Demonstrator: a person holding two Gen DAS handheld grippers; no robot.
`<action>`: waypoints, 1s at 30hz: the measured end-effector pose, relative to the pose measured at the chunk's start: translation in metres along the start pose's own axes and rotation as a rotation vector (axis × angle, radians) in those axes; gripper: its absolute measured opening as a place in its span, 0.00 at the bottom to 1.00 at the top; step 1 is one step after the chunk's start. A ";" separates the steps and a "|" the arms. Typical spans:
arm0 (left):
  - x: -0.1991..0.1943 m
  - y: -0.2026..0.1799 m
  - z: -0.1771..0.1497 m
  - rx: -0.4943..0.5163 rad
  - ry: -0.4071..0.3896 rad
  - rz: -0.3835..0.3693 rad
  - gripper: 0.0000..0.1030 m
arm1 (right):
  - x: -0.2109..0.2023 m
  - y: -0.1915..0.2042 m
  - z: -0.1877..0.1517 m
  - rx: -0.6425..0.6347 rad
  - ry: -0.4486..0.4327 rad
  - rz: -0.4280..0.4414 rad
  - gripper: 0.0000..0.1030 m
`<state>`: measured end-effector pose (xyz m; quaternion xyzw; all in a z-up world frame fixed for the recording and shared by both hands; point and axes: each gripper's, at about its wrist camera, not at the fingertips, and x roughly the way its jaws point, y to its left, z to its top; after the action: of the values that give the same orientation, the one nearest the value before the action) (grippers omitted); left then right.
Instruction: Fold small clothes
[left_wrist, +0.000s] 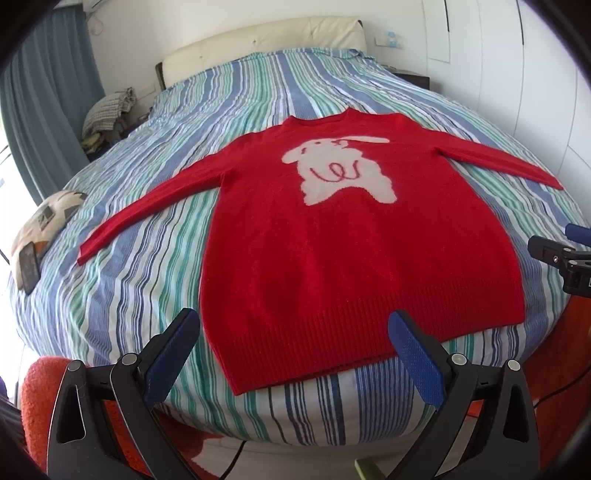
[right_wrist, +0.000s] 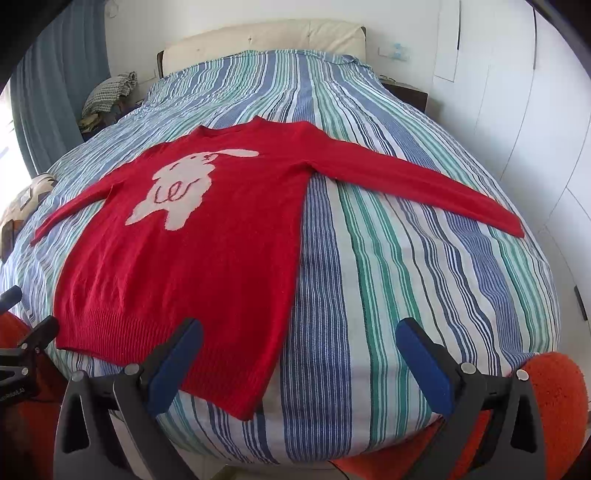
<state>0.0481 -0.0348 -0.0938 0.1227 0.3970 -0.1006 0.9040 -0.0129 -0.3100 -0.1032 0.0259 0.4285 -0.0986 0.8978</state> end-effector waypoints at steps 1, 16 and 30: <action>0.000 0.000 0.000 0.001 0.000 -0.001 0.99 | 0.001 -0.001 0.000 0.002 0.002 0.000 0.99; -0.002 -0.004 -0.003 0.025 -0.014 0.000 0.99 | 0.003 -0.001 -0.001 0.000 0.012 -0.004 0.99; 0.003 -0.007 -0.003 0.029 0.002 0.006 0.99 | 0.000 -0.006 -0.001 0.015 0.002 -0.001 0.99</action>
<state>0.0465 -0.0409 -0.0988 0.1371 0.3962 -0.1036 0.9020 -0.0147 -0.3154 -0.1037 0.0326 0.4288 -0.1022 0.8970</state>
